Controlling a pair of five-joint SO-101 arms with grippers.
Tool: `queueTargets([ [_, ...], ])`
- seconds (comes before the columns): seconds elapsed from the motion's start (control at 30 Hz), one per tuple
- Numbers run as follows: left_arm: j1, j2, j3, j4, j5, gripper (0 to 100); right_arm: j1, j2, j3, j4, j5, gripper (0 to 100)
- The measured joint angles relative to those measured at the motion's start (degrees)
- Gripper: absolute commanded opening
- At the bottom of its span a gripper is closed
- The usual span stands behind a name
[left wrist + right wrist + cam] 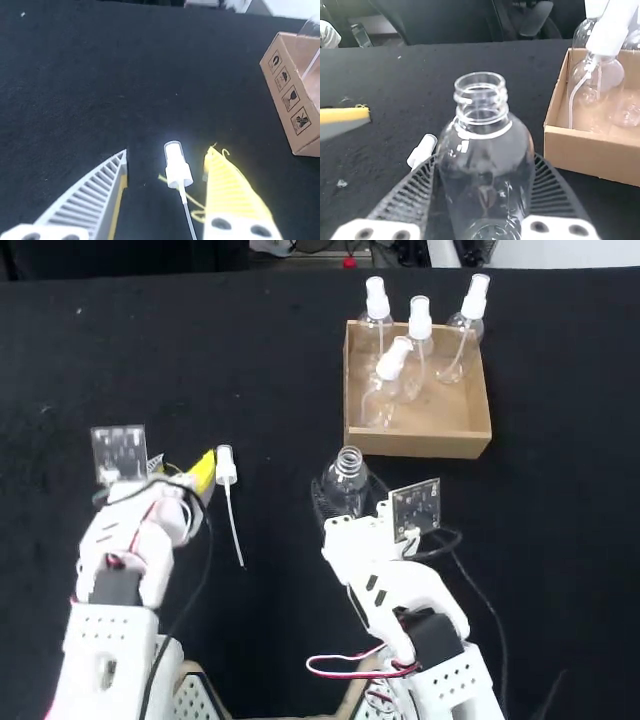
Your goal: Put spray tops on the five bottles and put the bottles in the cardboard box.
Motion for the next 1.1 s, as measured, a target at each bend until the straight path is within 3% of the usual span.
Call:
queueTargets([
  [0.47,0.0,50.0,-41.8,21.8,0.2,24,0.0,0.0,0.1,0.0,0.0,14.8],
  [0.67,3.4,68.3,-56.9,30.1,0.2,24,0.0,0.0,0.1,0.0,0.0,14.8],
  [1.1,4.3,83.0,-65.8,31.6,0.2,24,0.0,0.0,0.1,0.0,0.0,14.8],
])
